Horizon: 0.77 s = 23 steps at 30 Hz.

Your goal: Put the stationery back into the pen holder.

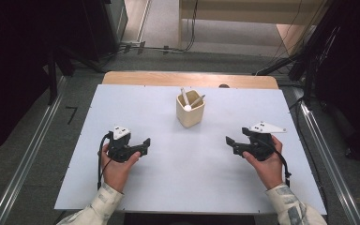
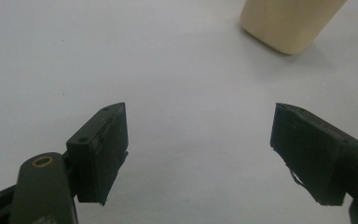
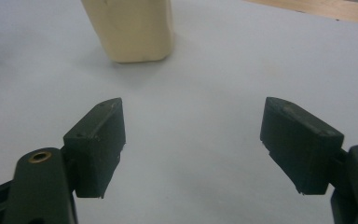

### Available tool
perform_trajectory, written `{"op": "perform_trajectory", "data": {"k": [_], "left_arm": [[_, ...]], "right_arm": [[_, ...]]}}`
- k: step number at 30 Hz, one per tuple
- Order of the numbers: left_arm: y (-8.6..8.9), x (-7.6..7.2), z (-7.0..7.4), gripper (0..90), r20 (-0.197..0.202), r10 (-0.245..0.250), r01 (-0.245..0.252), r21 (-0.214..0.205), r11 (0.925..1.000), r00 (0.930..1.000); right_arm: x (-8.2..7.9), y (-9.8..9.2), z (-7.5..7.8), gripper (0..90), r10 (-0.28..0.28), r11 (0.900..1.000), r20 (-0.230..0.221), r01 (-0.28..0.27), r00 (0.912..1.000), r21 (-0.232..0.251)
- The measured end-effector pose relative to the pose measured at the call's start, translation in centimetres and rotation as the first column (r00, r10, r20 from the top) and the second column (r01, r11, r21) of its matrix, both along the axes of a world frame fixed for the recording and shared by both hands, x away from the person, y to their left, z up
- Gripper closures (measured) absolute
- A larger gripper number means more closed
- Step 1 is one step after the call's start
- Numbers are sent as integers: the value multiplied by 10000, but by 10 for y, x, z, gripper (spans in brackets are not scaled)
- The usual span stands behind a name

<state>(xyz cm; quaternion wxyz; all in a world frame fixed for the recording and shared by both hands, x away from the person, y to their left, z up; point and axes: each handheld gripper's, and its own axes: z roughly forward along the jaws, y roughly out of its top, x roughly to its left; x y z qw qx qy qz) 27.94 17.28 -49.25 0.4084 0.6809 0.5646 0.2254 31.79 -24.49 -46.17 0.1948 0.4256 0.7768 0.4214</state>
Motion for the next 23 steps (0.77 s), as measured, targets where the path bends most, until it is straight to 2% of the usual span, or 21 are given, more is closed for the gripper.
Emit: {"op": "perform_trajectory", "data": {"k": [15, 23], "left_arm": [[22, -8, -3, 203, -69, 543, -543, 76, 9985, 9985], [29, -14, -4, 203, -59, 713, -710, 302, 9970, 9974]], "right_arm": [[-12, -46, 0, 193, -1059, 9944, 2, 1059, 9944, 46], [-19, -73, -2, 190, -1876, 9823, -29, 1876, 9822, -4]]}}
